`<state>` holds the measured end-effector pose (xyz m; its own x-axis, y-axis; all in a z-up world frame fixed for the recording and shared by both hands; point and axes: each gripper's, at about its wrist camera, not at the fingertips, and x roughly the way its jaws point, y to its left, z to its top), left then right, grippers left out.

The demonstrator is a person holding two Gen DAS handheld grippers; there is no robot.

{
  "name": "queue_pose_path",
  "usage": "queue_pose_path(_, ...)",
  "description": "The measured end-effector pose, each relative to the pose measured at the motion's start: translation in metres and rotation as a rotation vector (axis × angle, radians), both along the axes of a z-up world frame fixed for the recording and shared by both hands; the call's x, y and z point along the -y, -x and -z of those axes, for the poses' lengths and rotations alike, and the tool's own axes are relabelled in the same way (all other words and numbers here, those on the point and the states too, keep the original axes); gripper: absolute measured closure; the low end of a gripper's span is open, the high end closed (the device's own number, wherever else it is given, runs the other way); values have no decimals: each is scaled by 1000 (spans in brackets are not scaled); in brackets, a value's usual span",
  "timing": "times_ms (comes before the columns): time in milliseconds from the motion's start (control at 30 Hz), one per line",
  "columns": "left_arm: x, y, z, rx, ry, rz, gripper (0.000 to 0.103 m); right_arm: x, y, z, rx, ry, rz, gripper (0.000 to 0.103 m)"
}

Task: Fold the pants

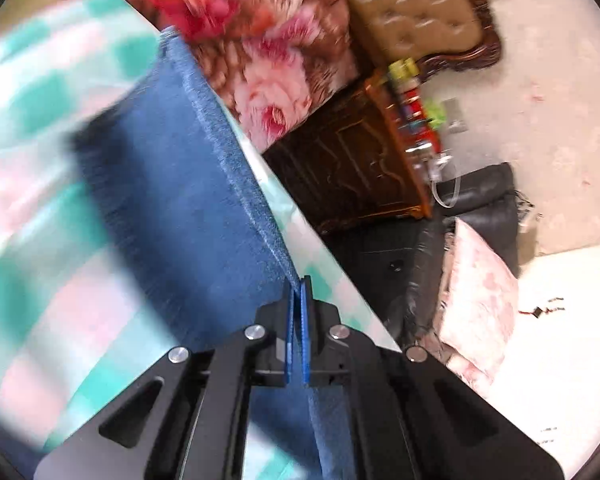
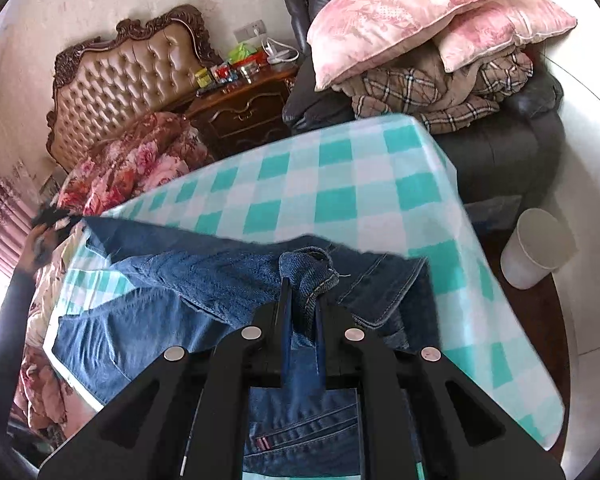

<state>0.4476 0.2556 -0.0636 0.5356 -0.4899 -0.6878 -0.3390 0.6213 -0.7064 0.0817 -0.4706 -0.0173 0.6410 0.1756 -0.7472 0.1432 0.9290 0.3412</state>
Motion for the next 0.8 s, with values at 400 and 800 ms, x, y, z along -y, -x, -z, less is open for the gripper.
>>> queue_pose_path(400,-85,333,76,-25,31,-109,101,33,74,76,-199,-30,37,88)
queue_pose_path(800,-95,361,125,5,114,-159,94,44,123,100,-168,-249,256,47)
